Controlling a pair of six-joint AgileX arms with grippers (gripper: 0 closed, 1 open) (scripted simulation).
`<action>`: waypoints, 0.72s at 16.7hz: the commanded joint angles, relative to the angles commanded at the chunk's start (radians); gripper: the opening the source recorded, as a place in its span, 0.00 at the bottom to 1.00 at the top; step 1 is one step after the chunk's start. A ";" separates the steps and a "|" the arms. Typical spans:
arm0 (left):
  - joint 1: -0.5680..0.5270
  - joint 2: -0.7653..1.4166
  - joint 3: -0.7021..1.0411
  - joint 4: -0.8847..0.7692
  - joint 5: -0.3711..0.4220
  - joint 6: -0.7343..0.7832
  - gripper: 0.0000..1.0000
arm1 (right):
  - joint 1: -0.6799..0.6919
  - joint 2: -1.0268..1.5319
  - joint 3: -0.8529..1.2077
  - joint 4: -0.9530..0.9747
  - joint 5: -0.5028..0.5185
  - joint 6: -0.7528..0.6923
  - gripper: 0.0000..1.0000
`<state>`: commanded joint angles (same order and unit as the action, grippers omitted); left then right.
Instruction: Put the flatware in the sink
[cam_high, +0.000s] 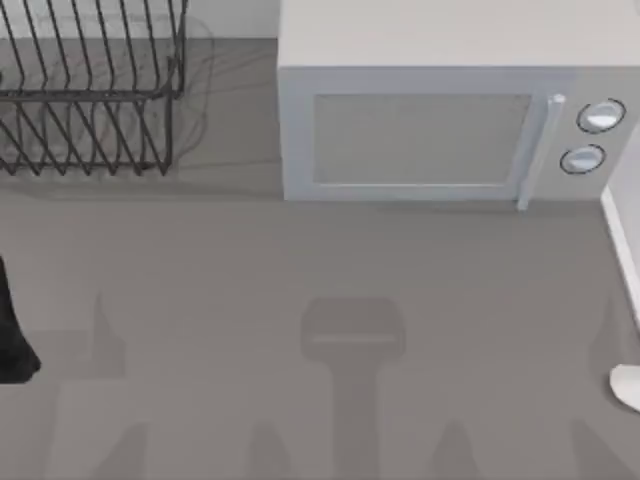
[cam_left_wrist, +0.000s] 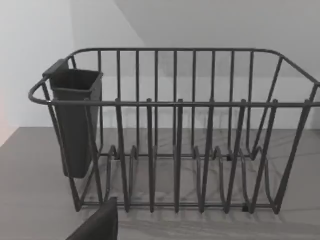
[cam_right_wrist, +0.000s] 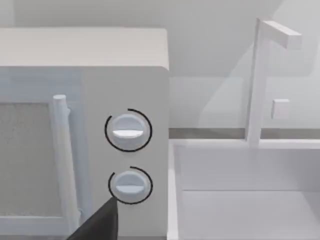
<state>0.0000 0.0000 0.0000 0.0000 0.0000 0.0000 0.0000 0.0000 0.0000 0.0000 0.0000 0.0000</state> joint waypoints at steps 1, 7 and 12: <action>0.000 0.000 0.000 0.000 0.000 0.000 1.00 | 0.000 0.000 0.000 0.000 0.000 0.000 1.00; 0.000 0.000 0.000 0.000 0.000 0.000 1.00 | -0.030 0.159 0.132 -0.139 0.002 -0.161 1.00; 0.000 0.000 0.000 0.000 0.000 0.000 1.00 | -0.085 0.561 0.372 -0.435 0.001 -0.571 1.00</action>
<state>0.0000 0.0000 0.0000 0.0000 0.0000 0.0000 -0.0852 0.5610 0.3716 -0.4352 0.0014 -0.5710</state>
